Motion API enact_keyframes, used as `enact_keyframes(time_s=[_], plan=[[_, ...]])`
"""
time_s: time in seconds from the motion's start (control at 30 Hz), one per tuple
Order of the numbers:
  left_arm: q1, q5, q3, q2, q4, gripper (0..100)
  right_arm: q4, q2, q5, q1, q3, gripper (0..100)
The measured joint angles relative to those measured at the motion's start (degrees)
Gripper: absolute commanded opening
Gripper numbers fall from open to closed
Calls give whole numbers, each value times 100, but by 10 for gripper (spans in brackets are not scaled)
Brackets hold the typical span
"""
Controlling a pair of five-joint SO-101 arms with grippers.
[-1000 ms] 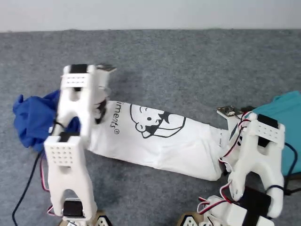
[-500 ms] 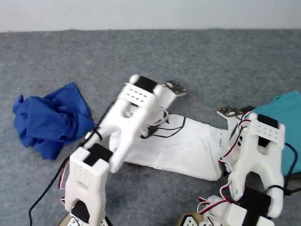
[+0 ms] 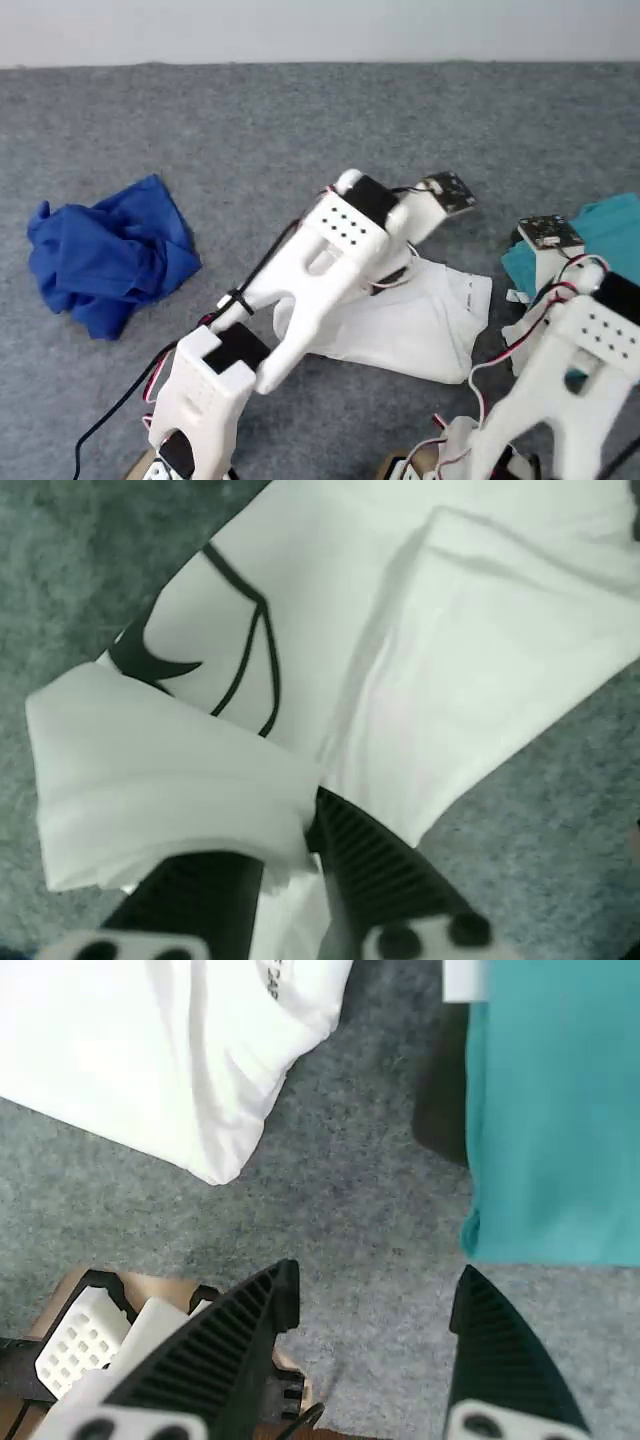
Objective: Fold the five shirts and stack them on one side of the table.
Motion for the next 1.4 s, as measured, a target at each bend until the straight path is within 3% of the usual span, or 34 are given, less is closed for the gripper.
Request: enact_keyframes(time_s=[0.27,0.63,1.2,1.4], plan=[[800,0,-44,0,-9,13,299,-387,0,18,0,252],[923,352,-484,431,-765,13,378,-396,-9,35,-70,252],[1257,695,-4220,2875,9,17,440,-404,-9,35,-79,252],[1301,686,-4431,2963,9,150,440,-404,-9,35,-79,252]])
